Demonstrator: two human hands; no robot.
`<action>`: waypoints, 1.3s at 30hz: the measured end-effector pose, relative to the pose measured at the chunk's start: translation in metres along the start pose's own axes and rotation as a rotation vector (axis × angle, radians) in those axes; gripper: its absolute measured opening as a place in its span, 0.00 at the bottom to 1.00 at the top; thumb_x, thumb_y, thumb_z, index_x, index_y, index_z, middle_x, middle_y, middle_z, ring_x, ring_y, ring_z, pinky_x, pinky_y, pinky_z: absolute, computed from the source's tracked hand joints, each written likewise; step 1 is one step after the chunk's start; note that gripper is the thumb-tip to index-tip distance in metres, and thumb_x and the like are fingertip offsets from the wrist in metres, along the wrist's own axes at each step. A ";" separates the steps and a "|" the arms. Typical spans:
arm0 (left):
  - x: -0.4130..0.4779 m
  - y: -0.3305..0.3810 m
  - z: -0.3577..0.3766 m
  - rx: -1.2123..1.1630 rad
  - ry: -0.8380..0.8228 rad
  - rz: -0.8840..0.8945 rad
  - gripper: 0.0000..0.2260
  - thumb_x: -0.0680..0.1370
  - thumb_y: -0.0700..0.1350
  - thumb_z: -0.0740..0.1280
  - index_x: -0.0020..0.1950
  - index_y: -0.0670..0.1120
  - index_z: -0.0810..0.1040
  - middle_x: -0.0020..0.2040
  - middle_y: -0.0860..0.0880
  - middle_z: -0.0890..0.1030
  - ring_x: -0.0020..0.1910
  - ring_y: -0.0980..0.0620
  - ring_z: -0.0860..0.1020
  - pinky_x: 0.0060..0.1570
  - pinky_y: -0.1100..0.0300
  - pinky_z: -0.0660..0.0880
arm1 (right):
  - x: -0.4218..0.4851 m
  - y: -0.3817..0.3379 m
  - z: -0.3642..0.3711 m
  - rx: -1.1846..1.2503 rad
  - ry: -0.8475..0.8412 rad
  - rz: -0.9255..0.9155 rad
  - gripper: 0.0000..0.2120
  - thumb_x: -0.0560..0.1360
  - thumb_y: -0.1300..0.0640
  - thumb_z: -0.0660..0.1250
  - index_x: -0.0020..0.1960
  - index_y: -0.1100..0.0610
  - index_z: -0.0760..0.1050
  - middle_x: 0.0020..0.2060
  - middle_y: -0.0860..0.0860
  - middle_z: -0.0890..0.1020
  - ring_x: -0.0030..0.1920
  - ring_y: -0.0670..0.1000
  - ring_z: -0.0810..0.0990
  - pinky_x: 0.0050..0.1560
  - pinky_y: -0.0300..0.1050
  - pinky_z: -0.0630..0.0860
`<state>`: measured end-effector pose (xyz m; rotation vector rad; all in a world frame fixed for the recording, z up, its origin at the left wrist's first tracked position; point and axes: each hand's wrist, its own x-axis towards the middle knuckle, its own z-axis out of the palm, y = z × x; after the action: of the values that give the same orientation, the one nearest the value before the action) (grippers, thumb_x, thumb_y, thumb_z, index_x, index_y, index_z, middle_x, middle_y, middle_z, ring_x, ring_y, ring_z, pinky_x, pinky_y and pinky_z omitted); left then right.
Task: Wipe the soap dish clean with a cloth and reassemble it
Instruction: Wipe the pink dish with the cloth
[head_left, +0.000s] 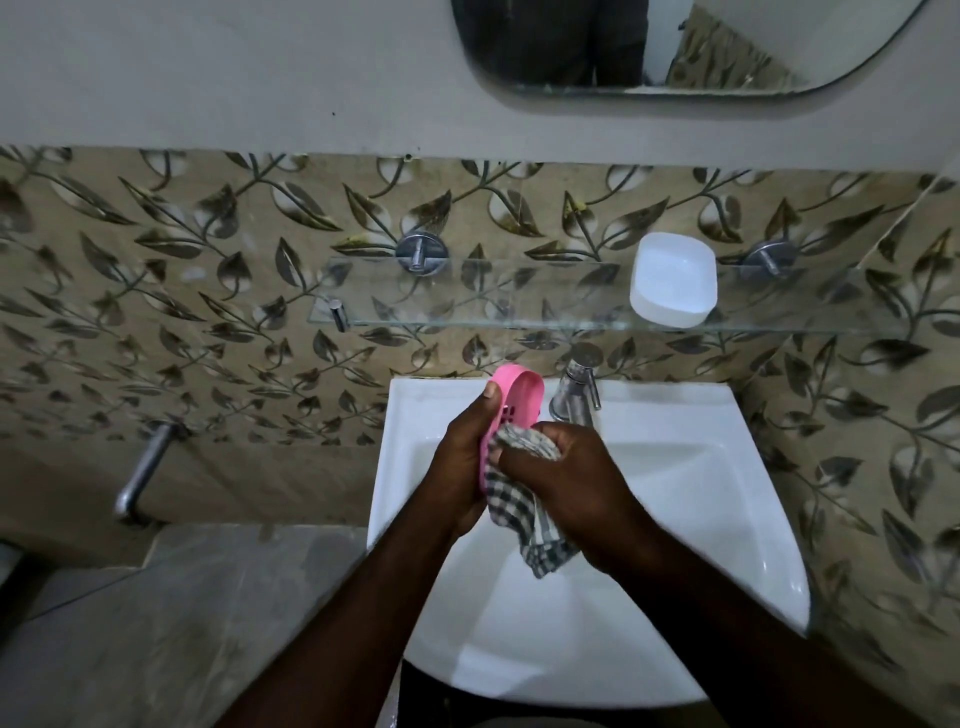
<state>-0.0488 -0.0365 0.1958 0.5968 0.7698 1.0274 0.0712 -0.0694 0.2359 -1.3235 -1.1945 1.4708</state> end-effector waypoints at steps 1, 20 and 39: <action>0.000 0.002 -0.001 0.025 0.016 0.008 0.24 0.76 0.58 0.63 0.57 0.37 0.79 0.44 0.41 0.84 0.43 0.46 0.84 0.45 0.56 0.81 | 0.000 -0.001 0.000 0.044 -0.040 0.034 0.07 0.74 0.62 0.71 0.43 0.67 0.80 0.36 0.67 0.82 0.34 0.60 0.82 0.40 0.62 0.80; 0.004 0.014 0.015 -0.191 0.063 -0.031 0.28 0.73 0.61 0.63 0.52 0.35 0.79 0.40 0.39 0.81 0.38 0.44 0.82 0.41 0.55 0.81 | -0.001 -0.019 -0.002 -0.067 -0.056 -0.166 0.04 0.74 0.62 0.71 0.41 0.62 0.81 0.33 0.59 0.83 0.32 0.53 0.81 0.35 0.50 0.80; -0.011 0.027 0.001 -0.306 0.145 -0.119 0.32 0.72 0.59 0.67 0.66 0.37 0.73 0.58 0.35 0.78 0.51 0.38 0.79 0.55 0.47 0.77 | -0.003 0.010 -0.018 -0.733 -0.236 -0.567 0.05 0.73 0.52 0.72 0.45 0.51 0.78 0.38 0.42 0.76 0.36 0.37 0.77 0.39 0.43 0.76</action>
<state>-0.0654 -0.0357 0.2193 0.2140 0.7466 1.0605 0.0896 -0.0727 0.2265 -1.1068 -2.1846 0.8044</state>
